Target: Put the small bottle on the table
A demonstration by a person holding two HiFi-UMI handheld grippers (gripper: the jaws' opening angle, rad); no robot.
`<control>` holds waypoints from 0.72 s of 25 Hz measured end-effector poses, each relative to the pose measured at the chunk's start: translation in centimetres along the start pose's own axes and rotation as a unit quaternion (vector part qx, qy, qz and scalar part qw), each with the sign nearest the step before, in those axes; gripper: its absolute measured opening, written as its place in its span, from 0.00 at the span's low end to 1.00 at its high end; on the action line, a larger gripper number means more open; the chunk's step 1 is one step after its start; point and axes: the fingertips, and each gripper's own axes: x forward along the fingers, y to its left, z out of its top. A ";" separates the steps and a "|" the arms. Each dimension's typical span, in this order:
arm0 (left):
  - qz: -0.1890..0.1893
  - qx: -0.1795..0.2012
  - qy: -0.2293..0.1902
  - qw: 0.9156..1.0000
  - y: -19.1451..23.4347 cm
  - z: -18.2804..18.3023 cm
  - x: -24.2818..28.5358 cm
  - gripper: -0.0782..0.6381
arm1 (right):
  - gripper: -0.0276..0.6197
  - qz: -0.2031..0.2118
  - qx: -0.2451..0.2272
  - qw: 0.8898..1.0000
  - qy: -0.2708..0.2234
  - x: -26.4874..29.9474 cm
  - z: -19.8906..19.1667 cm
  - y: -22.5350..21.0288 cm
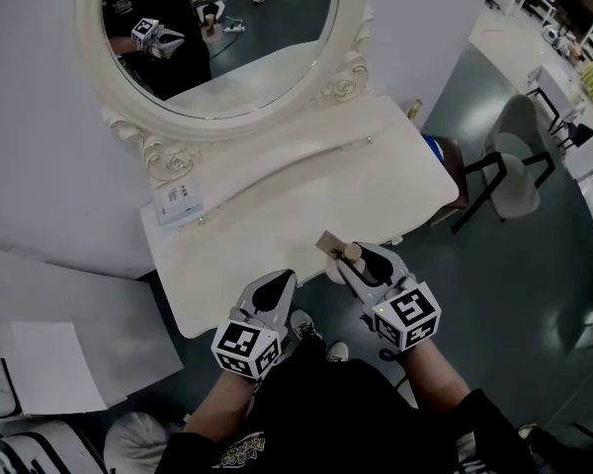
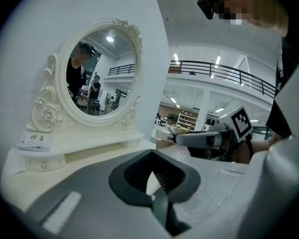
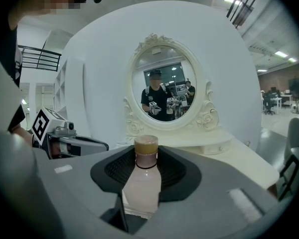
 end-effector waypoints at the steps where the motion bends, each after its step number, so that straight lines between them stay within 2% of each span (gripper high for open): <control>1: 0.001 -0.001 -0.001 1.000 0.7 0.2 0.0 0.11 | 0.30 0.001 0.001 1.000 0.001 0.8 0.2 0.0; 8: 0.013 -0.006 -0.010 1.000 5.6 1.5 -0.3 0.11 | 0.30 0.010 -0.006 1.000 -0.001 5.9 2.0 0.6; 18: 0.021 -0.014 -0.032 0.999 9.1 3.0 -1.6 0.11 | 0.30 0.012 -0.021 1.000 0.000 9.3 4.0 1.7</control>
